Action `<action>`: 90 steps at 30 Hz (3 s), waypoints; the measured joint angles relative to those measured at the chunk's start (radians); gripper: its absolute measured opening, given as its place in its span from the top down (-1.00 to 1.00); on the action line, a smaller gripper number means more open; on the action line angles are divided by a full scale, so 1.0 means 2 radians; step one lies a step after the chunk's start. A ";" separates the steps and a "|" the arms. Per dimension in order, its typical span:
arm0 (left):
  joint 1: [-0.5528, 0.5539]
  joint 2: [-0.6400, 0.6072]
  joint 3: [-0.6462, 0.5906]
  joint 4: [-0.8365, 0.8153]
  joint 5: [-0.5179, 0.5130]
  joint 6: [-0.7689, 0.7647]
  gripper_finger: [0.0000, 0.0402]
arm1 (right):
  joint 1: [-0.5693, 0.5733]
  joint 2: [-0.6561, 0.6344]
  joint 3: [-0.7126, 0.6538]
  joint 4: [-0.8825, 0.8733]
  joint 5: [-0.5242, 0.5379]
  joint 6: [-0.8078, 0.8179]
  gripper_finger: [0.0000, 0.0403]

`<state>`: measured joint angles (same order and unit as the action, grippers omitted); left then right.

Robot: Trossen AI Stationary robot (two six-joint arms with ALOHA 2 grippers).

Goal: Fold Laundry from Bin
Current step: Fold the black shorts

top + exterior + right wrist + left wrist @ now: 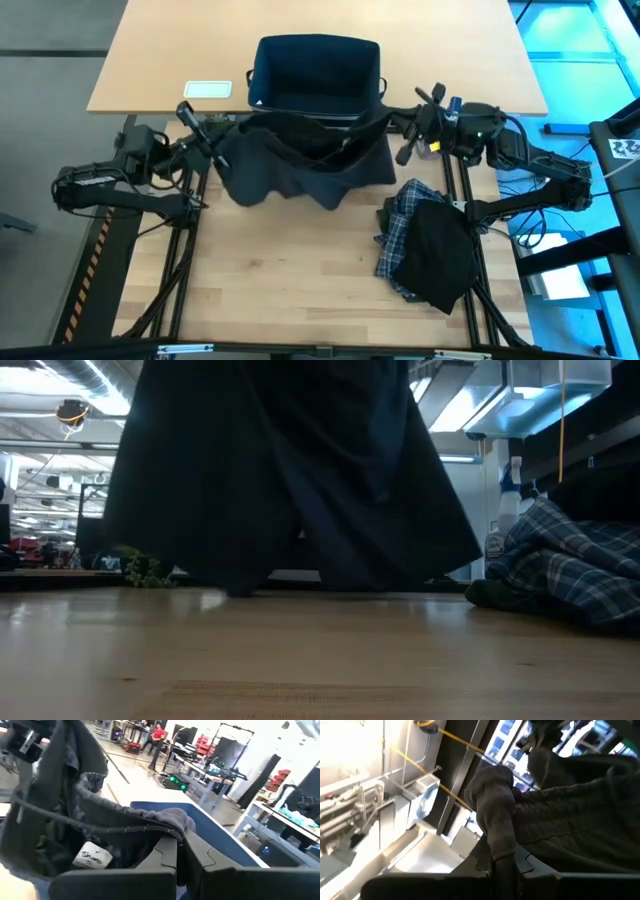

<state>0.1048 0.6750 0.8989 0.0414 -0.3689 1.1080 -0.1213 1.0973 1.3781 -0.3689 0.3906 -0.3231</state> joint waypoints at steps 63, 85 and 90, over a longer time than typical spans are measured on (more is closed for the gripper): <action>-0.431 0.376 -0.038 -0.288 0.163 -0.726 0.30 | 0.276 0.059 -0.384 0.137 -0.172 0.357 0.88; -0.439 0.376 -0.039 -0.215 0.115 -0.775 0.30 | 0.277 0.064 -0.384 0.269 -0.188 0.344 0.09; -0.435 0.376 -0.039 -0.209 0.096 -0.772 0.30 | 0.276 0.092 -0.384 0.306 -0.152 0.318 0.08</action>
<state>-0.7647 1.4277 0.8215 -0.3767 -0.1772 -0.4359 0.4316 1.2819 0.6102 0.2424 0.0868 0.3123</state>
